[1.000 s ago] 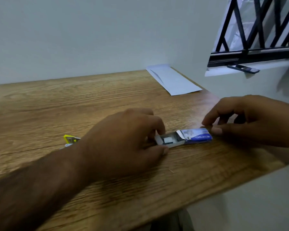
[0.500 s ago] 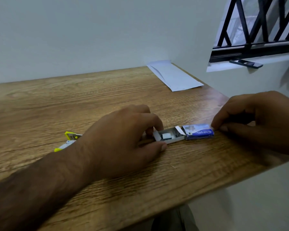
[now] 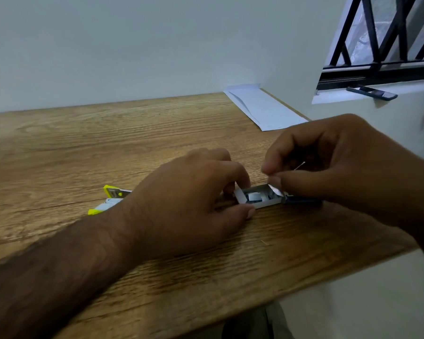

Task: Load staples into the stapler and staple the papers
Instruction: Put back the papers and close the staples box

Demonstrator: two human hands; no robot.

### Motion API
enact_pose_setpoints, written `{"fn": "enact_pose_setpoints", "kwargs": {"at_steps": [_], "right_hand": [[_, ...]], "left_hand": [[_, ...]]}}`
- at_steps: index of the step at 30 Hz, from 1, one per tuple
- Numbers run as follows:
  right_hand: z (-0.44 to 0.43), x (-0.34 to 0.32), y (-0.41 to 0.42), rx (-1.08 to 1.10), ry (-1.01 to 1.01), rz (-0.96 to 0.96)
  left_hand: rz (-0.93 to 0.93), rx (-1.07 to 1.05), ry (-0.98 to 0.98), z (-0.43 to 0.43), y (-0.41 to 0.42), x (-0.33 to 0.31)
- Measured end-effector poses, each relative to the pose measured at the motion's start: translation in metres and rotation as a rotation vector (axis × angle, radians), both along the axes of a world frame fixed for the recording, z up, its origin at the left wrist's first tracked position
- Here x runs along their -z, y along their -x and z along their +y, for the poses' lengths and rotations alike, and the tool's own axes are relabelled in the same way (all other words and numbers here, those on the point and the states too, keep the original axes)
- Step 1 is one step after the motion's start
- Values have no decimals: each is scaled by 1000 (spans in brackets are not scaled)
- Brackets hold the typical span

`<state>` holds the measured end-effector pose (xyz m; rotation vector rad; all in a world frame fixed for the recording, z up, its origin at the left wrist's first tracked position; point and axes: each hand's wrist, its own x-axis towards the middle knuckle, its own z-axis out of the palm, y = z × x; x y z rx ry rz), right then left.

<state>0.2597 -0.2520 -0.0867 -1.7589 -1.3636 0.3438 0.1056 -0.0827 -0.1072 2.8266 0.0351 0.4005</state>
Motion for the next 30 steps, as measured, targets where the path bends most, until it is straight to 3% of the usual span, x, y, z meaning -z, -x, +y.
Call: {"fn": "enact_pose_setpoints", "kwargs": {"at_steps": [4,21,26,30], "right_hand": [[14,9,11,14,52,-207],[-10,-11,-7,74,177,-189],[-31,-17,-17,109,405,-251],[-34,-9,-15,84,443,-203]], "left_hand": [[-10,-5,-8,0,-1,1],[15,2,33,1,-1,1],[-75,5,73,3,2,4],[-113,23,78,4,2,4]]}}
